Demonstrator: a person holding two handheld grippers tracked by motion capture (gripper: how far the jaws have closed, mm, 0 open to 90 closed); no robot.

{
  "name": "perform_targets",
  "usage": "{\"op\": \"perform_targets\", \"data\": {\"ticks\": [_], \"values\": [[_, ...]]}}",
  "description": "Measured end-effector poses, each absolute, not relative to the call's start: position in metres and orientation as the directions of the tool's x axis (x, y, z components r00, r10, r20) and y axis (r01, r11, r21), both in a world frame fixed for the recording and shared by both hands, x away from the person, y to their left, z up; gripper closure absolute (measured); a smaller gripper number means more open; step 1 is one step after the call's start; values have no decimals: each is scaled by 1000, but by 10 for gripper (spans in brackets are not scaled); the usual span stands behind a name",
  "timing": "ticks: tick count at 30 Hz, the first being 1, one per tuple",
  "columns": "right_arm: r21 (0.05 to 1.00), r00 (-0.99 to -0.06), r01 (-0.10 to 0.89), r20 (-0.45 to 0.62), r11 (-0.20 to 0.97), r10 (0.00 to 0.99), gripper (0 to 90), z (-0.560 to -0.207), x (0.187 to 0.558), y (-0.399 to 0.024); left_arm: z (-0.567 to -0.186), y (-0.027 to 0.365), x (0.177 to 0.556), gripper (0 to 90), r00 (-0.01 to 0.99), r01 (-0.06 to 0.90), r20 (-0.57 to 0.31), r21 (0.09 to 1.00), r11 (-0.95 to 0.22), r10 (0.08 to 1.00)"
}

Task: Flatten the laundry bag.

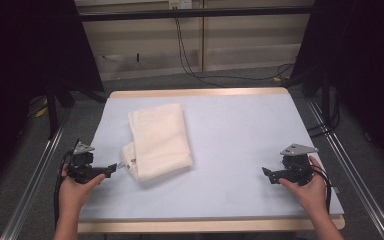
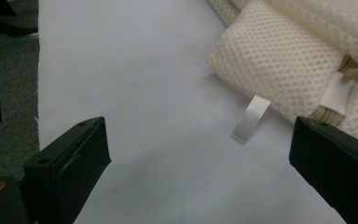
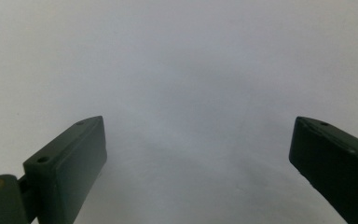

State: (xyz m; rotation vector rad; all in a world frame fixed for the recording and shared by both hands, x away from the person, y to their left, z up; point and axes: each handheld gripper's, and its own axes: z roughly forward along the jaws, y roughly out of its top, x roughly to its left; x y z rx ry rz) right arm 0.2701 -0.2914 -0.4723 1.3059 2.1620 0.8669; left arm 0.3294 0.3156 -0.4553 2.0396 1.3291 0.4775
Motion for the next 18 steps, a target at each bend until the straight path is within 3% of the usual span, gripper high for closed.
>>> {"op": "perform_targets", "data": {"ticks": [18], "values": [[720, -441, 602, -59, 344, 896, 53, -470, 270, -286, -450, 301, 337, 109, 417, 688, -117, 689, -228, 901]]}}
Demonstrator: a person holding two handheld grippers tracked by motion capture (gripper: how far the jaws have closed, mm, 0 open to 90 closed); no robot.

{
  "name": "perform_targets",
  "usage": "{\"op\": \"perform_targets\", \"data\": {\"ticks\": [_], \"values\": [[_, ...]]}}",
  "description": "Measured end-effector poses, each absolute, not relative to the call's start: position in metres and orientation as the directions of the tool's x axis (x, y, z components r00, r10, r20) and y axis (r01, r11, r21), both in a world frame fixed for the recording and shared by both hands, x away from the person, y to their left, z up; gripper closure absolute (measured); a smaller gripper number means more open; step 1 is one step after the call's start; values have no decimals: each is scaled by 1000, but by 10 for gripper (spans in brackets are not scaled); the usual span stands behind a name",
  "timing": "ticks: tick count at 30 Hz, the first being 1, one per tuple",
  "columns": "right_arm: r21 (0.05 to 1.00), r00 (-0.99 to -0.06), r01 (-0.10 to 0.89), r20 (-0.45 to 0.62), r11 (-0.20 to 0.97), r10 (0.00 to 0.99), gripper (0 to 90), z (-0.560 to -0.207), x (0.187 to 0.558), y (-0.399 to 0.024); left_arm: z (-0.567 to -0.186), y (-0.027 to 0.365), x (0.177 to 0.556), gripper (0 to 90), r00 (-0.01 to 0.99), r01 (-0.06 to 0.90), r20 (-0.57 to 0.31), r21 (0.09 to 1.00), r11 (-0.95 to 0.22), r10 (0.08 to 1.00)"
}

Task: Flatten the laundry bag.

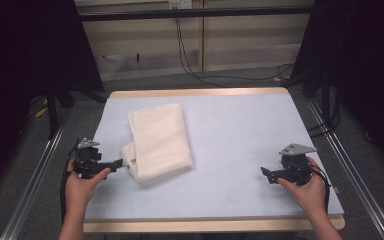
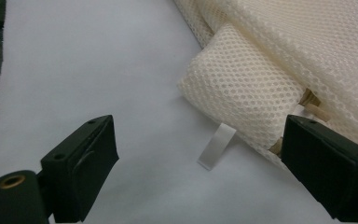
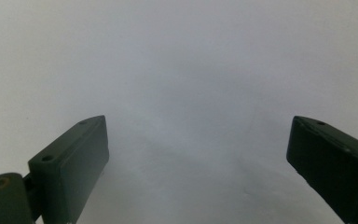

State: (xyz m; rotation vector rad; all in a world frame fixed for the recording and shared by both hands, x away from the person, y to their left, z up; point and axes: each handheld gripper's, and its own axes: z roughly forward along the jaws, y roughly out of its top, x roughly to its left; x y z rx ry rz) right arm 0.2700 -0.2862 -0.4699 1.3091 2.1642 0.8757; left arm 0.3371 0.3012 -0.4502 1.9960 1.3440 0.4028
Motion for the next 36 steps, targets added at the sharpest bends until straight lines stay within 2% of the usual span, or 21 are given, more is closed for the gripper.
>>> {"op": "perform_targets", "data": {"ticks": [6, 16, 31, 36], "values": [[721, -439, 599, -71, 350, 896, 57, -469, 269, -284, -450, 295, 340, 168, 423, 694, -139, 685, -222, 895], [721, -445, 596, -71, 354, 893, 57, -469, 269, -285, -460, 286, 344, 216, 443, 729, -192, 645, -228, 876], [720, -455, 590, -76, 364, 887, 61, -470, 268, -284, -470, 269, 352, 219, 399, 766, -282, 625, -148, 872], [721, -456, 589, -77, 365, 887, 65, -469, 268, -284, -471, 268, 354, 289, 392, 776, -329, 620, -117, 859]]}}
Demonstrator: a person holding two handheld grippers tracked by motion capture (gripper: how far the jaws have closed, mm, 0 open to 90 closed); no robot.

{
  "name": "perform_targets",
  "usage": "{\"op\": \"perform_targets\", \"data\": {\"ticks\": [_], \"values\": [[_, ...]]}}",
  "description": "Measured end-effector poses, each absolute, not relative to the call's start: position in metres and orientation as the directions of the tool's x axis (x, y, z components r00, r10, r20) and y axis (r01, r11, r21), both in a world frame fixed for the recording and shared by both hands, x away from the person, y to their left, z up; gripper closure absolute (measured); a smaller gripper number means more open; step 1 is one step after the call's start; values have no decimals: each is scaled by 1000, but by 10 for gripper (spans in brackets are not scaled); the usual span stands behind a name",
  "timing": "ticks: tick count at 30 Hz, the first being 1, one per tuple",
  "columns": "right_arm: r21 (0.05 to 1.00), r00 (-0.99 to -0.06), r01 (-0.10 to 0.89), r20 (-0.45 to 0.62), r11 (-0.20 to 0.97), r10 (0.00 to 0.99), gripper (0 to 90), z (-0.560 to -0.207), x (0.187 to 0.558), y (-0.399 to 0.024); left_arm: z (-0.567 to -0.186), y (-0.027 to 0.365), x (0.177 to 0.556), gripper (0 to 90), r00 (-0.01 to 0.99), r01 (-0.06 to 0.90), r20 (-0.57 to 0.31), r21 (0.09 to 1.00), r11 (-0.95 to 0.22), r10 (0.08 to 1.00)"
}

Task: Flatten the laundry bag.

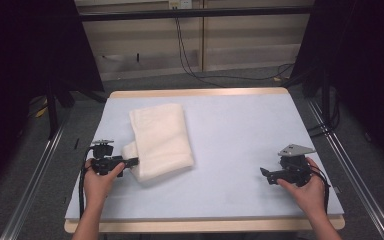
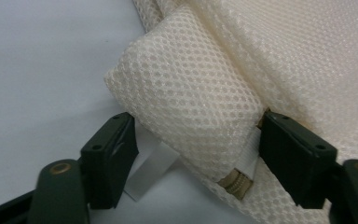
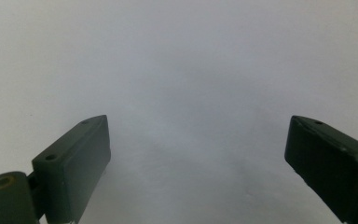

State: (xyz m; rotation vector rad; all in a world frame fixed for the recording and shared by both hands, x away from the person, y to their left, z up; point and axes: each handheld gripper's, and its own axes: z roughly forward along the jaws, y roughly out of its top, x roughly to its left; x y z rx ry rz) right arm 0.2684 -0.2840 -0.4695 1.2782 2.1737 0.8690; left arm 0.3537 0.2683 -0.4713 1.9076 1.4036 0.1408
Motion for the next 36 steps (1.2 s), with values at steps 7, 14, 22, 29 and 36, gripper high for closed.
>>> {"op": "perform_targets", "data": {"ticks": [7, 14, 22, 29, 36], "values": [[725, -450, 585, -83, 364, 889, 70, -468, 268, -285, -466, 261, 351, 576, 388, 797, -375, 596, -101, 842], [726, -442, 587, -82, 357, 893, 72, -468, 267, -286, -454, 255, 351, 751, 408, 803, -367, 580, -137, 836], [718, -449, 589, -90, 370, 889, 72, -468, 267, -286, -435, 249, 355, 760, 400, 812, -369, 567, -138, 839], [716, -466, 586, -83, 378, 881, 72, -470, 267, -284, -411, 239, 362, 760, 416, 813, -338, 554, -179, 844], [712, -468, 587, -91, 386, 879, 71, -470, 267, -283, -389, 228, 367, 764, 436, 801, -326, 565, -197, 839]]}}
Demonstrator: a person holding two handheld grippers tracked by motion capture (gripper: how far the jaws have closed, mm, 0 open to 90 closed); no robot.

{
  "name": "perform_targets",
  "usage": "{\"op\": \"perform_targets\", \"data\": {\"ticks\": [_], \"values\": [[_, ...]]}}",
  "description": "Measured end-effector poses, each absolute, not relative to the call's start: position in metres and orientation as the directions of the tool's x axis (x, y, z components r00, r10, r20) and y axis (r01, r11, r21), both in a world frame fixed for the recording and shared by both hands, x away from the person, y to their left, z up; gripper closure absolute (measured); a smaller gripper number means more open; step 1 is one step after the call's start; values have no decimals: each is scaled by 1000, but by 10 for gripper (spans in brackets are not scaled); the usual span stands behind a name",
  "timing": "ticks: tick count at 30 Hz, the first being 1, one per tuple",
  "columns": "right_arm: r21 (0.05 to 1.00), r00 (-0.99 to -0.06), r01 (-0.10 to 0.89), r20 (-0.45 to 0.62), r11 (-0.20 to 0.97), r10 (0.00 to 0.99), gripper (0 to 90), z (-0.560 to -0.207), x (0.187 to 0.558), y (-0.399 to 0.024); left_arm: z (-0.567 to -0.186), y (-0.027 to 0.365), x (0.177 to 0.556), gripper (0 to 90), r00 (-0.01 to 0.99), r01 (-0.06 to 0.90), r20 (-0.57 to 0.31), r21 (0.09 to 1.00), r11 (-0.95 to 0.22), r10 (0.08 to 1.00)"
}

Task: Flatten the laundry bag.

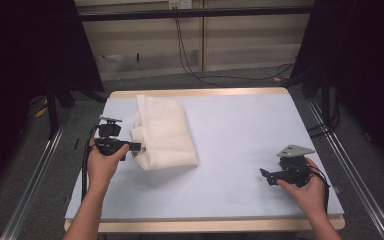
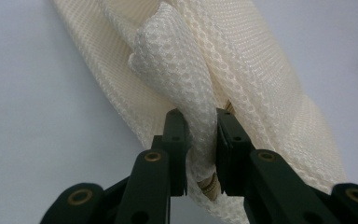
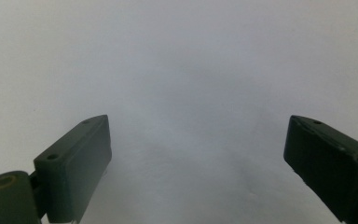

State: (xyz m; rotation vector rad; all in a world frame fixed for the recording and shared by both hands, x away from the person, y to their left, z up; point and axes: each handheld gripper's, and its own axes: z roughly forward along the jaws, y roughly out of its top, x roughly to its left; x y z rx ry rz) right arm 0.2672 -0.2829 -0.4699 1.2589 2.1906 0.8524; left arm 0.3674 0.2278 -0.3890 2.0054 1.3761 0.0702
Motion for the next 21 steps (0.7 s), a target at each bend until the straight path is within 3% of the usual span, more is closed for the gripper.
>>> {"op": "perform_targets", "data": {"ticks": [21], "values": [[701, -481, 591, -92, 399, 872, 71, -471, 267, -278, -360, 187, 381, 752, 486, 769, -307, 596, -233, 819]]}}
